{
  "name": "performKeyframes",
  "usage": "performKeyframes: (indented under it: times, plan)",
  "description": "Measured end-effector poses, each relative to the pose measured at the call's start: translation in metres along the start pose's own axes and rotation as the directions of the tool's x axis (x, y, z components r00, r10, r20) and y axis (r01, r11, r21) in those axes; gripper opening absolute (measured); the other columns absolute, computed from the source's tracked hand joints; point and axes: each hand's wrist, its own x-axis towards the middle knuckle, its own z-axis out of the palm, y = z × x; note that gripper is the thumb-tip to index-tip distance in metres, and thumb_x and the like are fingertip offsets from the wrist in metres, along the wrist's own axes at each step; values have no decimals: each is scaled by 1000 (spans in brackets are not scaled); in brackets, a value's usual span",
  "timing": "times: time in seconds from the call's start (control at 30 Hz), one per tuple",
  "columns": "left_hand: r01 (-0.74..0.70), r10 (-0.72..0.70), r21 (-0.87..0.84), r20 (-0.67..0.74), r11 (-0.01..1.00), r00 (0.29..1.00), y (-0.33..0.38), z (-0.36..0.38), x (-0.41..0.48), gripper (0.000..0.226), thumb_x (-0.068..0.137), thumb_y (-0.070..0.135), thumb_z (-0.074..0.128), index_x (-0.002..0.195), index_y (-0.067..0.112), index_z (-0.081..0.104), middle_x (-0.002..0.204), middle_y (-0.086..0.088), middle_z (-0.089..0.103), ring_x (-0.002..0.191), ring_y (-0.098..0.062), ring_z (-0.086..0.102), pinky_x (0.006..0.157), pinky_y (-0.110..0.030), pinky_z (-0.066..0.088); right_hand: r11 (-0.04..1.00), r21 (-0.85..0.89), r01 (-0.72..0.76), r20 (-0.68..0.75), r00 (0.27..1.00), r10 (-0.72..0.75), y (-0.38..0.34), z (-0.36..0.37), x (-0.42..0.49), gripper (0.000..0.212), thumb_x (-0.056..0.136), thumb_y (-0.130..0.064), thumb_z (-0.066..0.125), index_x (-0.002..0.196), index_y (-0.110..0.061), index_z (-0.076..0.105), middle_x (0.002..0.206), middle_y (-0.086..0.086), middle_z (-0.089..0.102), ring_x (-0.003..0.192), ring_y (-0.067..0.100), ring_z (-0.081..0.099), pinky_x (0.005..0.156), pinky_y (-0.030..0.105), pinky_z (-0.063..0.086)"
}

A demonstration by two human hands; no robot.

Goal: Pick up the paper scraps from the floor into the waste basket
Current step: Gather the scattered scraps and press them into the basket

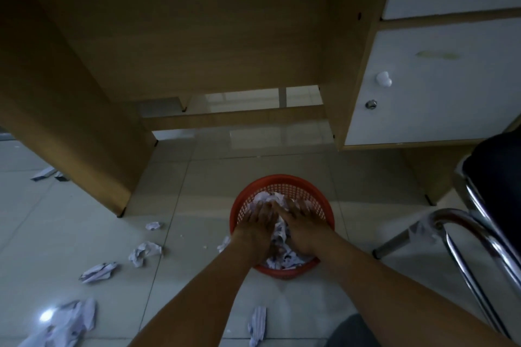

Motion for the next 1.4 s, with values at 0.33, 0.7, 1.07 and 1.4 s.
performKeyframes:
  times: [0.33, 0.7, 1.07, 1.4]
  plan:
    - [-47, 35, 64, 177, 997, 984, 1, 29, 31, 91, 92, 63, 36, 151, 14, -13, 158, -12, -21, 145, -31, -18, 120, -46, -1, 985, -154, -84, 170, 979, 110, 0, 26, 21, 96, 93, -39, 53, 146, -36, -26, 151, -2, -40, 139, 27, -35, 115, 46, -15]
    - [-9, 7, 13, 121, 1000, 993, 6, 22, 23, 90, 91, 56, 46, 153, 17, -7, 160, -11, -13, 147, -30, -8, 119, -49, 11, 984, -149, -100, 199, 971, 129, -7, 26, 23, 103, 88, -44, 59, 145, -40, -27, 151, 0, -41, 137, 30, -39, 113, 51, -19]
    - [94, -83, -266, 52, 959, 995, -17, -55, -16, 74, 78, 44, 71, 139, 11, 44, 133, -10, 56, 118, -26, 56, 97, -34, 47, 987, 106, -124, 109, 988, 113, -37, -32, -6, 95, 86, -51, 57, 143, -52, -19, 159, -1, -25, 144, 35, -23, 115, 52, -12]
    - [98, -235, -417, -291, 903, 927, -61, -25, -118, 38, 85, 47, 60, 115, 25, 69, 117, 4, 68, 114, -16, 59, 96, -29, 47, 999, -46, -9, -339, 941, -8, -102, -31, -66, 66, 83, -41, 49, 145, -35, 28, 151, 3, 29, 137, 35, 23, 113, 50, 17]
